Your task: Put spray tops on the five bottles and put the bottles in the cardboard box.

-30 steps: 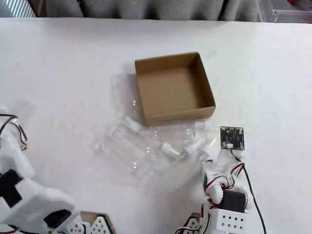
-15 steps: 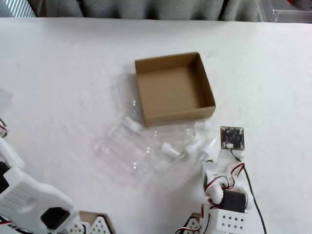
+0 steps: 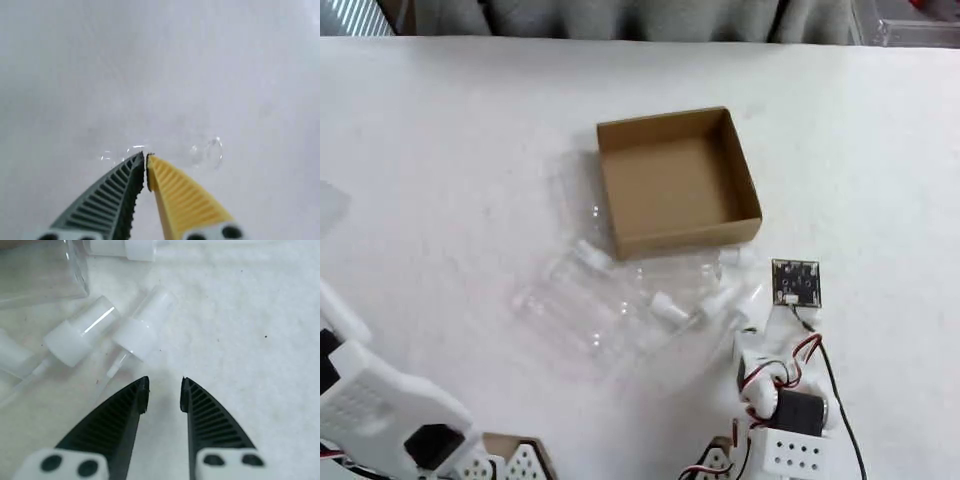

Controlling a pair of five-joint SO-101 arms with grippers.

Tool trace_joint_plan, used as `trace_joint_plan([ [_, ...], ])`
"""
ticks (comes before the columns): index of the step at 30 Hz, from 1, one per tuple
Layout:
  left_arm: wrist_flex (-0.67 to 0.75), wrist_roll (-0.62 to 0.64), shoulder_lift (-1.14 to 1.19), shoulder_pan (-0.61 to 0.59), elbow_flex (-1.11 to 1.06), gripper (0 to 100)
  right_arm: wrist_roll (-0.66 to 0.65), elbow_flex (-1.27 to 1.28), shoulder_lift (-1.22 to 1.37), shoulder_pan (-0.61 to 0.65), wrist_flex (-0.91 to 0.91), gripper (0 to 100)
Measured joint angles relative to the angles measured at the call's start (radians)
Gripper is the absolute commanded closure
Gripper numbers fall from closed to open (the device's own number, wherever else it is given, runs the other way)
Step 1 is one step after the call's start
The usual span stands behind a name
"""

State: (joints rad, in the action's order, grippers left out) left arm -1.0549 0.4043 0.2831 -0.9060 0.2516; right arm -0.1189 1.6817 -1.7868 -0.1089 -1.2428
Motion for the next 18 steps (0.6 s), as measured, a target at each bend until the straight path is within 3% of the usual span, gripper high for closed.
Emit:
trace_joint_plan([
  [4,0.133,0.057,0.0,0.055,-0.02,98,0.0,0.0,0.0,0.0,0.0,91.5],
  [10,0.443,0.089,0.129,0.195,-0.095,98,0.0,0.0,0.0,0.0,0.0,91.5],
  [14,0.456,0.16,0.272,0.21,-0.037,98,0.0,0.0,0.0,0.0,0.0,91.5],
  [18,0.358,0.256,0.427,0.199,0.141,98,0.0,0.0,0.0,0.0,0.0,91.5],
])
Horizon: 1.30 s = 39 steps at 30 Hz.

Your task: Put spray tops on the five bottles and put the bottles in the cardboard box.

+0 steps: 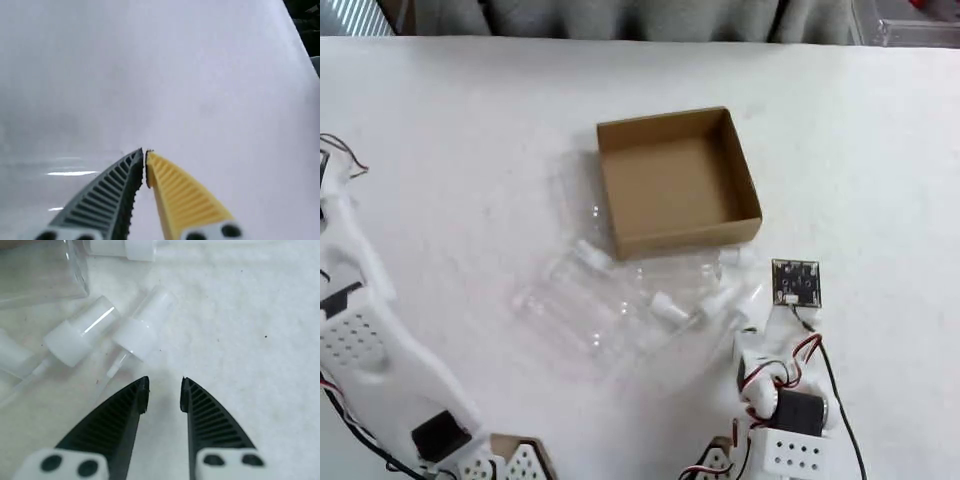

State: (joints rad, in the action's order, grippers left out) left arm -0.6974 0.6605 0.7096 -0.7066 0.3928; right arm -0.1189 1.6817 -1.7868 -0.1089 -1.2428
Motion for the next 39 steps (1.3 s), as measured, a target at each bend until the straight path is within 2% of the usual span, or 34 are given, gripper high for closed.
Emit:
trace_joint_plan([
  [12,-0.482,0.015,0.344,-0.041,0.629,98,0.0,0.0,0.0,0.0,0.0,91.5],
  [18,-0.779,-0.12,0.431,-0.038,0.859,98,0.0,0.0,0.0,0.0,0.0,91.5],
  [25,-1.057,-0.176,0.502,-0.017,1.089,98,0.0,0.0,0.0,0.0,0.0,91.5],
  [28,-1.083,-0.252,0.512,-0.006,1.114,98,0.0,0.0,0.0,0.0,0.0,91.5],
  [32,-1.083,-0.273,0.517,-0.006,1.105,98,0.0,0.0,0.0,0.0,0.0,91.5],
  [39,-1.083,-0.376,0.48,0.015,0.878,98,0.0,0.0,0.0,0.0,0.0,91.5],
])
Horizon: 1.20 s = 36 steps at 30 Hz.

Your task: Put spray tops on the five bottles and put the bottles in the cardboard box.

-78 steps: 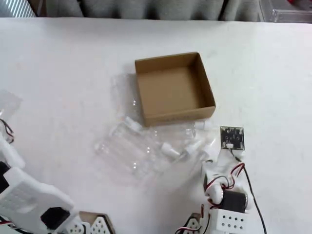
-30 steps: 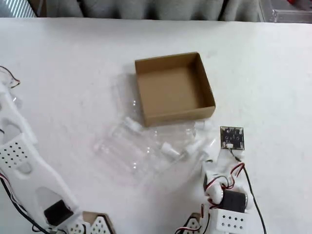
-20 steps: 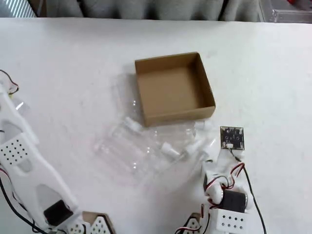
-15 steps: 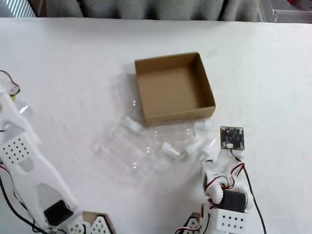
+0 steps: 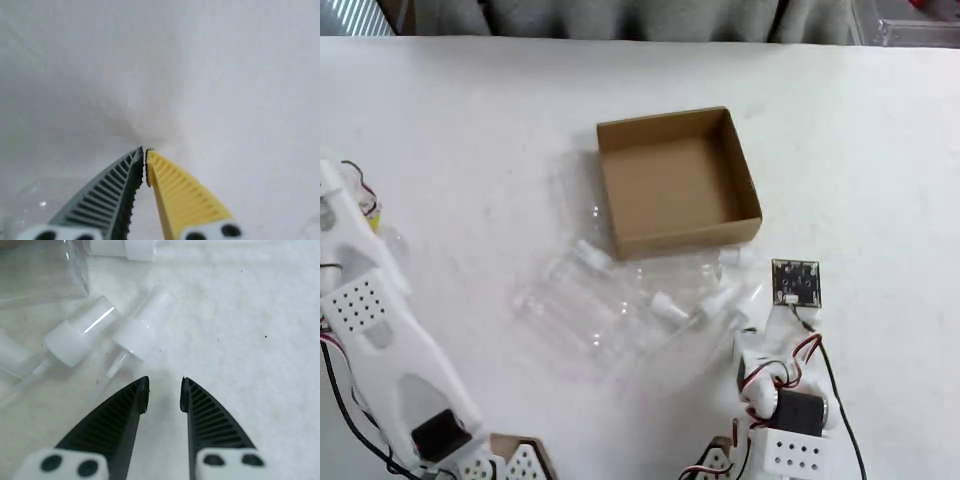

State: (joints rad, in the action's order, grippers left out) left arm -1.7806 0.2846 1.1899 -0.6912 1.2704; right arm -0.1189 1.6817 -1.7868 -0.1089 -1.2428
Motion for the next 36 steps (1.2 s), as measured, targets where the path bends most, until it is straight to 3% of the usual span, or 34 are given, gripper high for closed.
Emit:
trace_joint_plan([
  [8,0.0,-0.018,-0.167,0.034,-0.276,98,0.0,0.0,0.0,0.0,0.0,91.5],
  [17,0.0,-0.025,-0.301,0.029,-0.316,98,0.0,0.0,0.0,0.0,0.0,91.5],
  [23,0.0,-0.147,-0.381,-0.043,-0.373,98,0.0,0.0,0.0,0.0,0.0,91.5],
  [31,0.0,-0.301,-0.548,-0.106,-0.678,98,0.0,0.0,0.0,0.0,0.0,91.5],
  [36,0.077,-0.341,-0.732,-0.143,-0.87,98,0.0,0.0,0.0,0.0,0.0,91.5],
])
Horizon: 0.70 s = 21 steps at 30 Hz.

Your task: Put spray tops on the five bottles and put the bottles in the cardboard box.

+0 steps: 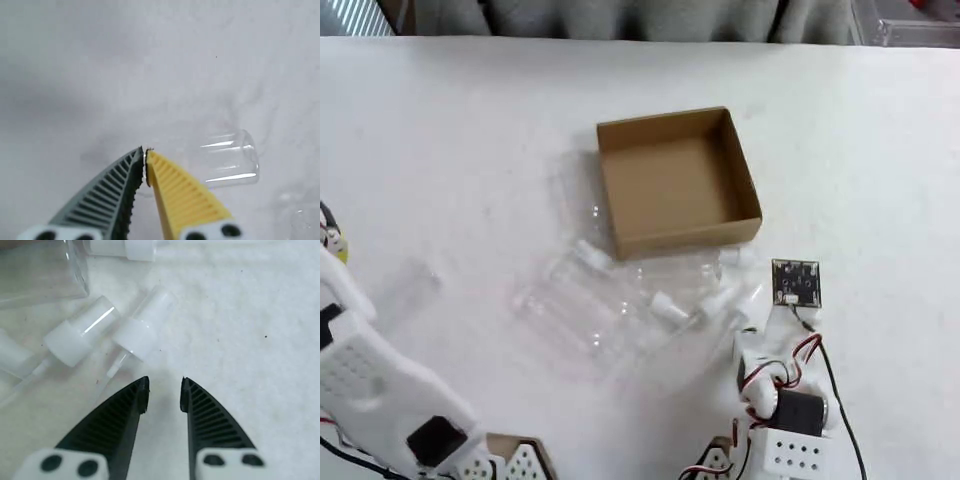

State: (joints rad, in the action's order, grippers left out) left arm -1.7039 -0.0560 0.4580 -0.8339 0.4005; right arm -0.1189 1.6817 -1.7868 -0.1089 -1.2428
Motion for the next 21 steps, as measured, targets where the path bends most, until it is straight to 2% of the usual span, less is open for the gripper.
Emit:
trace_joint_plan([
  [11,0.292,-0.057,-0.56,-0.011,-0.707,98,0.0,0.0,0.0,0.0,0.0,91.5],
  [21,0.436,-0.071,-0.957,-0.044,-1.197,98,0.0,0.0,0.0,0.0,0.0,91.5],
])
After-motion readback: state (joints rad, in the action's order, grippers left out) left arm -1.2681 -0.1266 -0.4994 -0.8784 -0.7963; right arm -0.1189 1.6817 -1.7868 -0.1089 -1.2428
